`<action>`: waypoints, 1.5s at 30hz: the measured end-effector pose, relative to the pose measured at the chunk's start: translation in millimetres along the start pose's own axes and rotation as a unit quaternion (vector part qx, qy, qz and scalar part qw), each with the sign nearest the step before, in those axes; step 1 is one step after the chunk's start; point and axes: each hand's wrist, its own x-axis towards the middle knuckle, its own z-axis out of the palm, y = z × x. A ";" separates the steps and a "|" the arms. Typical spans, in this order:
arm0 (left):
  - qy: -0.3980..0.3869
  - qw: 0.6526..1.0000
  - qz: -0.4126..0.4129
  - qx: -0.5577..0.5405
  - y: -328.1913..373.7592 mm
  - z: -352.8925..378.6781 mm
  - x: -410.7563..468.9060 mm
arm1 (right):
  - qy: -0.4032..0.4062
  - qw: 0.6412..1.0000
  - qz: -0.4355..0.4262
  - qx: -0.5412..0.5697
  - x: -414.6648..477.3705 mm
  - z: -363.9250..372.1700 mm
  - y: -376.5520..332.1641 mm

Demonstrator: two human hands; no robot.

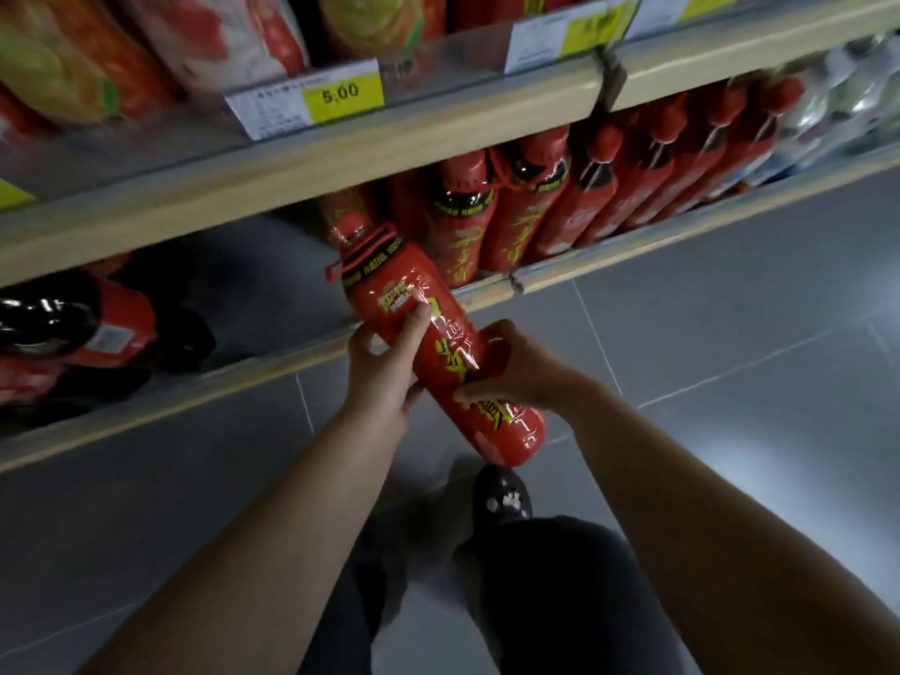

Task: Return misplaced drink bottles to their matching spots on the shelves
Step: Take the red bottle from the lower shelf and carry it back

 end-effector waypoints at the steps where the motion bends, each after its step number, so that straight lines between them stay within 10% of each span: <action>1: 0.006 1.000 0.010 0.002 -0.7 -0.8 13.7 | 0.003 1.000 -0.010 0.008 14.4 5.5 0.9; 15: -0.005 0.981 0.188 -0.044 27.0 -7.0 91.8 | 0.241 0.947 -0.175 -0.122 86.4 37.8 -19.9; 33: 0.056 0.929 0.365 0.023 47.8 -1.4 130.4 | 0.389 0.890 -0.224 0.080 133.3 70.6 -36.4; 45: 0.012 0.923 0.384 0.001 51.1 -6.6 154.9 | 0.198 0.919 -0.253 0.228 141.7 61.5 -37.8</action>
